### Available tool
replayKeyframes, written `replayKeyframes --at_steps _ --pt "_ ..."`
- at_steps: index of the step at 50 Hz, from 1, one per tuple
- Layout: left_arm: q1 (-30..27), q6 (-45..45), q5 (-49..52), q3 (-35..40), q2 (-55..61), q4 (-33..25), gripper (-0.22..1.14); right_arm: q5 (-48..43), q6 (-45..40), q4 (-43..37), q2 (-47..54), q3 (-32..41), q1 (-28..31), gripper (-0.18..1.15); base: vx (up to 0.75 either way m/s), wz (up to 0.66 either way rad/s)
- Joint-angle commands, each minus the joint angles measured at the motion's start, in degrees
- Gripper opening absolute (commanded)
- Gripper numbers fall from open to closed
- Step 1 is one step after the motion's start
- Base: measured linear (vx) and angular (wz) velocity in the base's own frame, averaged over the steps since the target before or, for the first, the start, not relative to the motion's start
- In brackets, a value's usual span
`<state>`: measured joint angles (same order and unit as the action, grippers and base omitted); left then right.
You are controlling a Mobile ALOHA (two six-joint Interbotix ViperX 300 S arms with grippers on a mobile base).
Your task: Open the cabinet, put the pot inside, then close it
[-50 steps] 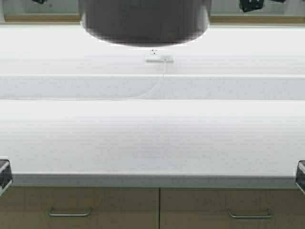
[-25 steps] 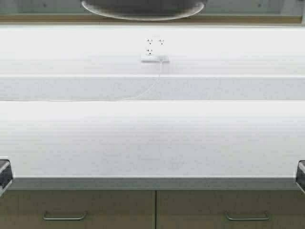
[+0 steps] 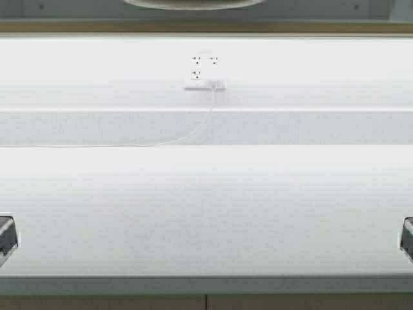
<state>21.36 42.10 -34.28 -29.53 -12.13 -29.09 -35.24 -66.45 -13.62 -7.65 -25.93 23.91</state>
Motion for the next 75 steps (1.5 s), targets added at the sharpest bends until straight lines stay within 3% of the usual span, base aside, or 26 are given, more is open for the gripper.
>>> replayKeyframes --at_steps 1,8,18,54,64,69,75 --pt "8.35 0.35 2.11 7.21 2.02 0.70 0.03 2.02 -1.67 0.35 0.09 8.44 7.91 0.08 0.23 0.03" --pt "8.09 0.70 6.15 12.48 5.36 0.62 0.03 5.27 -2.11 0.26 2.99 12.39 7.47 0.08 0.19 0.02" --pt "8.09 0.97 8.00 16.08 8.17 0.62 0.03 5.27 -1.76 0.09 4.39 11.78 7.47 0.08 0.14 0.05" --pt "7.38 1.41 8.00 16.35 13.89 -0.09 0.03 2.29 -3.25 0.00 10.55 8.53 6.77 0.08 0.04 0.02" --pt "7.38 5.45 7.82 16.17 14.33 -0.53 0.03 -0.70 -4.75 -0.26 11.87 8.00 6.68 0.09 0.00 0.00" --pt "7.38 7.56 5.19 15.73 14.68 -0.88 0.07 -1.85 -4.48 -1.58 12.04 8.35 6.50 0.21 0.00 0.00" --pt "7.38 8.70 -0.09 14.41 14.68 -0.88 0.37 -3.25 -4.39 -2.90 12.13 8.44 5.98 0.67 0.00 0.00"
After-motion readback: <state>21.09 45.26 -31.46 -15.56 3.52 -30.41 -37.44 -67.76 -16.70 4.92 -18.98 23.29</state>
